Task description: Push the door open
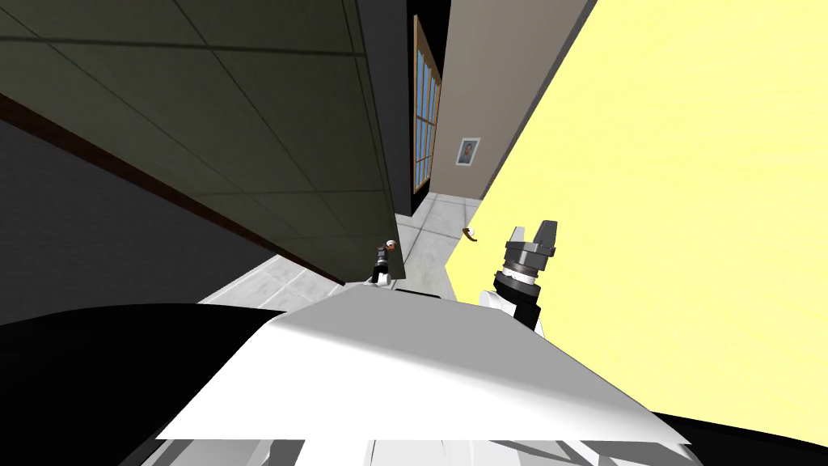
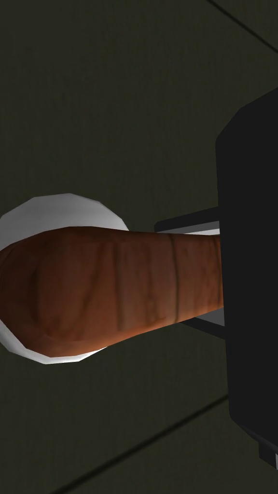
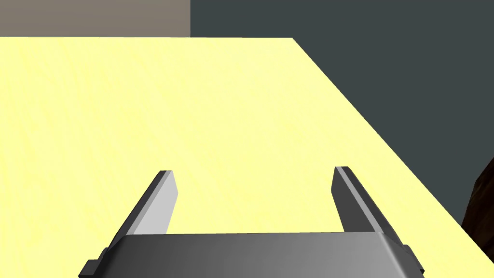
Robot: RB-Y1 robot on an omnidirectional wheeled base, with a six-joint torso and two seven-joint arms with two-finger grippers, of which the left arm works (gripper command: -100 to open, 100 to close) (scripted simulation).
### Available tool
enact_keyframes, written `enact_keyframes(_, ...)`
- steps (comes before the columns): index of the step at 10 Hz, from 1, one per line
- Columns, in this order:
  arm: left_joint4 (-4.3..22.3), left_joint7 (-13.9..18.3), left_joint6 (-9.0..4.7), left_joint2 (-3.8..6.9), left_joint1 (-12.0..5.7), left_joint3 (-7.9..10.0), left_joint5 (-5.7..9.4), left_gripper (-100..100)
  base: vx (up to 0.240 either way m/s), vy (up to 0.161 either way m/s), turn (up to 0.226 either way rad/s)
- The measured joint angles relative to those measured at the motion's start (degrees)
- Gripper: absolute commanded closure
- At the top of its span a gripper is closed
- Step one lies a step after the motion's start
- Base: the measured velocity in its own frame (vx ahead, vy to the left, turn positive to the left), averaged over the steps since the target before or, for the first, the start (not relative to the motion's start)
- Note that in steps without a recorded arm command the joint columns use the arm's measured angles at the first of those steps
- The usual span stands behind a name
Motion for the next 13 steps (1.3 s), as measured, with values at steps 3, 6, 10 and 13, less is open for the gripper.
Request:
enact_keyframes(3,1.1,-0.4,-0.87,-0.13,-0.74,1.45,0.68,100,0.151,-0.041,0.050)
enact_keyframes(6,1.2,-0.9,-0.73,0.13,-0.65,2.13,1.24,100,0.177,0.002,0.039)
enact_keyframes(10,-0.5,-2.6,-0.37,0.41,-0.14,3.67,2.41,100,0.153,0.007,0.027)
enact_keyframes(13,1.9,-2.7,-1.61,0.92,-1.15,4.79,3.41,100,0.193,0.018,0.073)
